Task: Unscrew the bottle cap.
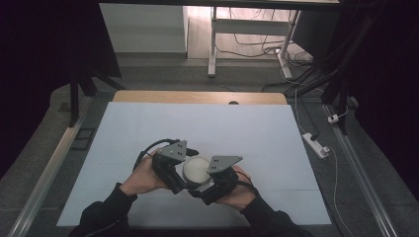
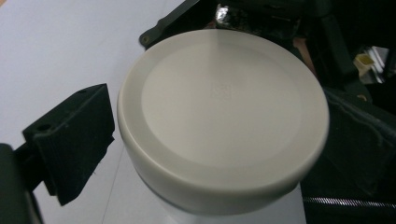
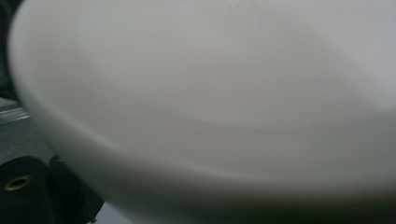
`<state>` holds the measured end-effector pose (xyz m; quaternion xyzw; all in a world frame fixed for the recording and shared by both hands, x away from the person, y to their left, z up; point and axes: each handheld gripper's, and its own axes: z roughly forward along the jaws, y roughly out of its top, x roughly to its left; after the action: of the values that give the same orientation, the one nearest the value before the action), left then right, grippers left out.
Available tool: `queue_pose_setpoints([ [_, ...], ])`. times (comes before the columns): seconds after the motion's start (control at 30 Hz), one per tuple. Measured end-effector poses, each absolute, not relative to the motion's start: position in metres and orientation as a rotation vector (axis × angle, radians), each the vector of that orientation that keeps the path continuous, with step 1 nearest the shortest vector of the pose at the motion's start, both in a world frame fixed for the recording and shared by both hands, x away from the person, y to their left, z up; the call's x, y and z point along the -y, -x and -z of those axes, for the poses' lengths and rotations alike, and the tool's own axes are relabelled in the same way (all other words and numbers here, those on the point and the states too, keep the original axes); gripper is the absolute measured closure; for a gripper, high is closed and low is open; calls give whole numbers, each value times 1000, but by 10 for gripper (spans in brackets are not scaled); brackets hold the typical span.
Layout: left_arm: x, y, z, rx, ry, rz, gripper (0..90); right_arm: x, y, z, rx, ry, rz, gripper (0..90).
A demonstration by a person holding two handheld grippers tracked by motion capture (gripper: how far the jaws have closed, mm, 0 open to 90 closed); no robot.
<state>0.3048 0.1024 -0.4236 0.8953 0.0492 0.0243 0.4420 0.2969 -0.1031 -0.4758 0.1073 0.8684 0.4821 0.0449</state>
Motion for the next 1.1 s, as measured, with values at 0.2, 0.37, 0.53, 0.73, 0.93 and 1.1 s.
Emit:
queue_pose_setpoints([
  [0.2, -101, -302, 425, -45, -2226, -36, 72, 100, -291, 476, -2681, -249, -1459, 67],
  [0.37, -99, -303, 427, -126, -2217, -57, 77, 101, -294, 477, -2663, -305, -1429, 67],
  [0.53, -93, -304, 429, -241, -2220, -114, 78, 101, -298, 479, -2632, -399, -1385, 67],
  [0.73, -84, -303, 430, -400, -2207, -194, 79, 102, -302, 480, -2594, -492, -1345, 67],
  [0.93, -77, -300, 432, -490, -2197, -257, 80, 102, -305, 482, -2568, -556, -1306, 67],
  [1.1, -77, -300, 431, -494, -2195, -264, 80, 102, -306, 483, -2571, -569, -1302, 67],
])
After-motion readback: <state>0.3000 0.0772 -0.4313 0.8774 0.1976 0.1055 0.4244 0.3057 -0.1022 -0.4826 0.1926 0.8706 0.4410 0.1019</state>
